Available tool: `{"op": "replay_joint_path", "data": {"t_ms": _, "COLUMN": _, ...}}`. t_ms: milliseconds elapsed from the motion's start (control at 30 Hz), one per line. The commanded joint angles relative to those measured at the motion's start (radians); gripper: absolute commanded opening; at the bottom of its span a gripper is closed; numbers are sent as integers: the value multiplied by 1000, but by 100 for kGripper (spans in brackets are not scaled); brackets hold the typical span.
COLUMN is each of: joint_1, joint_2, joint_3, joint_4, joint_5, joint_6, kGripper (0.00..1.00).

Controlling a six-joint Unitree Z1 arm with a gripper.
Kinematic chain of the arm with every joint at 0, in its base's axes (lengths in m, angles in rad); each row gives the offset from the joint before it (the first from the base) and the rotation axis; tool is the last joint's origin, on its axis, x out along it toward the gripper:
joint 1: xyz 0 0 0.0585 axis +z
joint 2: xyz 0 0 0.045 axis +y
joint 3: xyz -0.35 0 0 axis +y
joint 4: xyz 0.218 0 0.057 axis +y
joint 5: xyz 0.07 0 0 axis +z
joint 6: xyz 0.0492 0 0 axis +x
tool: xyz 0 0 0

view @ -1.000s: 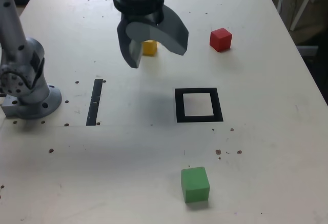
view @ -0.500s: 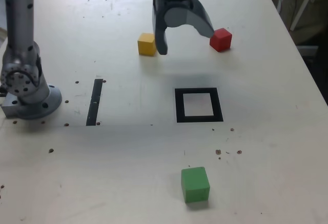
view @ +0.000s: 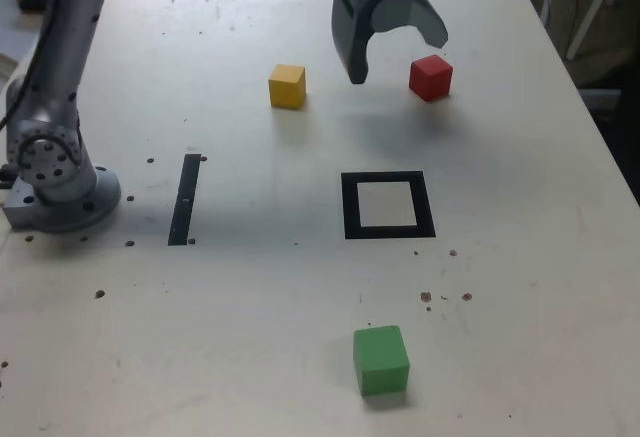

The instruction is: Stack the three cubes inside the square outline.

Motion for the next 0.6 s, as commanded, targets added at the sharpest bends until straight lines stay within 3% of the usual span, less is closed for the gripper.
{"op": "replay_joint_path", "data": {"t_ms": 0, "joint_1": 6, "joint_2": 31, "joint_3": -42, "joint_4": 15, "joint_5": 0, "joint_6": -3, "kGripper": 99}}
{"op": "replay_joint_path", "data": {"t_ms": 567, "joint_1": 52, "joint_2": 210, "joint_3": -290, "joint_4": 97, "joint_5": -30, "joint_6": -5, "kGripper": 98}}
